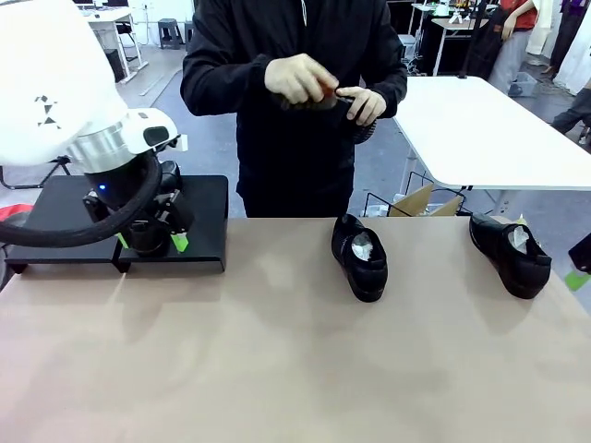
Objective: Organize the shoes by placing them on the stand.
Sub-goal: Pick up one Shoe and place it in the middle of the table.
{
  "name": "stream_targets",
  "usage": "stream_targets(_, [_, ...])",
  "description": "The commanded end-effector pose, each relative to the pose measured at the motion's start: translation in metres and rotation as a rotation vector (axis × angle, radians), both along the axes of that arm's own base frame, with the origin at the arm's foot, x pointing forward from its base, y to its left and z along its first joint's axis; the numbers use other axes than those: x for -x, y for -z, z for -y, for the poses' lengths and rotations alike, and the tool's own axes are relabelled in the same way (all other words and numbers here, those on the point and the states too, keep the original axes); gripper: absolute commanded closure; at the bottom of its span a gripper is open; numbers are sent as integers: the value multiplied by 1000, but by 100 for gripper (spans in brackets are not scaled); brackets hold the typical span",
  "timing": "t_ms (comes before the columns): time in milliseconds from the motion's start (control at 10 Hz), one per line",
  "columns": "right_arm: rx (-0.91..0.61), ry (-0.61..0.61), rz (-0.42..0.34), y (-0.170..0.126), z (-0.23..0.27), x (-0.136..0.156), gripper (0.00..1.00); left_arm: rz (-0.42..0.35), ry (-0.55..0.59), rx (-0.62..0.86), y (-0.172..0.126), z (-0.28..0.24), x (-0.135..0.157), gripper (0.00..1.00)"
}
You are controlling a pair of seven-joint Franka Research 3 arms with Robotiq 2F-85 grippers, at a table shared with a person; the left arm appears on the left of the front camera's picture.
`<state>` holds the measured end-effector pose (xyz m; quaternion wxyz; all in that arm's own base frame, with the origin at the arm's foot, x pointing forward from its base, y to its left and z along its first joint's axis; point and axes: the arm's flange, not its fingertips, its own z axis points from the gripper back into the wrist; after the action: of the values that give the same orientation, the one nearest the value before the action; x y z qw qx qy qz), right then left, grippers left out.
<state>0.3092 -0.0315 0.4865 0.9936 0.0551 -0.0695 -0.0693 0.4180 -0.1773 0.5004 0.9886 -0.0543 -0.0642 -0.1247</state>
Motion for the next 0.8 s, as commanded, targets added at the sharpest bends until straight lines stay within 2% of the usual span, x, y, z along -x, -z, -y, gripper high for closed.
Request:
stream_targets(0, [59,-113,-37,23,-27,-34,0,4,41,14,-3,13,5,0])
stream_targets(100, [78,-120,-22,28,-36,-60,0,4,41,14,-3,13,5,0])
stream_targets(200, [66,-202,-52,35,-42,-87,0,4,41,14,-3,13,5,0])
stream_targets(300, [133,-208,-17,39,-47,-111,0,4,41,14,-3,13,5,0])
stream_targets(400, [153,-218,-15,39,-48,-136,0,4,41,14,-3,13,5,0])
stream_targets(700, [157,-128,-66,43,-34,-203,0,4,41,14,-3,13,5,0])
